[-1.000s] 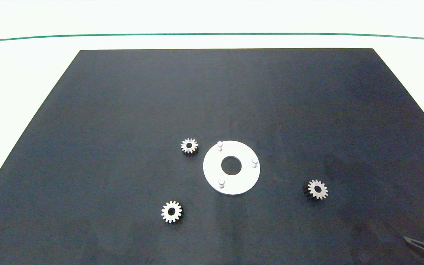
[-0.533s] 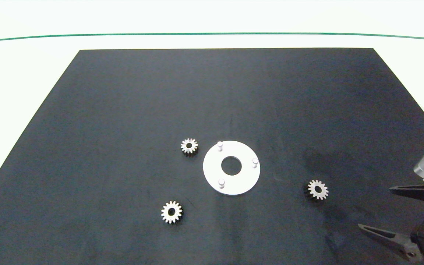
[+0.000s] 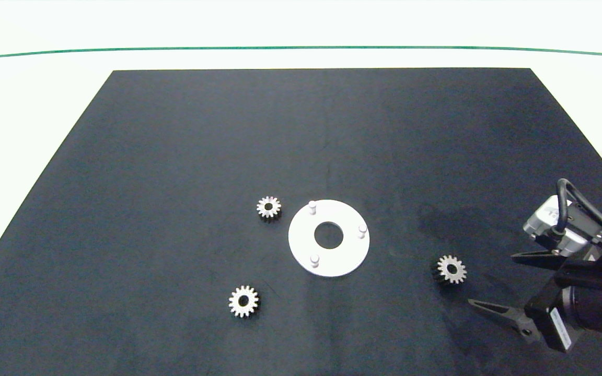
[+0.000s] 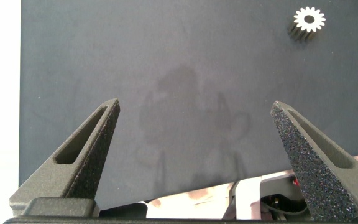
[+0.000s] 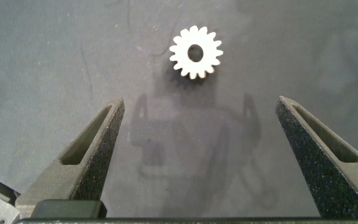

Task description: Install three planetary gears onto the carrier pins

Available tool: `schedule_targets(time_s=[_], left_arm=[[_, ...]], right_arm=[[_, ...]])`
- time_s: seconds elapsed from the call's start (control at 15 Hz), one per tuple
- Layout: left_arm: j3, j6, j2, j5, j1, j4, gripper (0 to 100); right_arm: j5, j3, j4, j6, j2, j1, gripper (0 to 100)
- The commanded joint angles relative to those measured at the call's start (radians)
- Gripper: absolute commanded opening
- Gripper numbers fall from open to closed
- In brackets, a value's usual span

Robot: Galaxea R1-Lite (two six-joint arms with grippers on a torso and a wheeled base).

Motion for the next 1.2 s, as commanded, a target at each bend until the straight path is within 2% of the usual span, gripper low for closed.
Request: schedule_targets(time_s=[0.07, 0.27, 0.4, 0.67, 0.8, 1.0, 1.2], left_arm=[[0.009, 0.001, -0.002, -0.001, 0.003, 0.003, 100], [0.01, 0.001, -0.002, -0.001, 0.001, 0.003, 100], [0.009, 0.001, -0.001, -0.001, 0.0, 0.003, 100], [0.01, 0.001, -0.001, -0.001, -0.002, 0.003, 100], [0.01, 0.001, -0.001, -0.001, -0.002, 0.003, 100], [0.01, 0.001, -0.001, -0.001, -0.002, 0.003, 100], [0.01, 0.001, -0.002, -0.001, -0.002, 0.003, 100]], right_arm=[[0.001, -0.003, 0.0, -0.001, 0.046, 0.019, 100], [0.001, -0.003, -0.033, 0.021, 0.086, 0.021, 100], [-0.002, -0.003, -0.09, 0.035, 0.115, 0.019, 100], [0.001, -0.022, -0.102, 0.044, 0.169, 0.021, 100], [0.001, -0.034, -0.102, 0.075, 0.195, 0.021, 100], [0.001, -0.04, -0.104, 0.076, 0.209, 0.021, 100], [-0.002, -0.046, -0.133, 0.075, 0.239, 0.021, 100]])
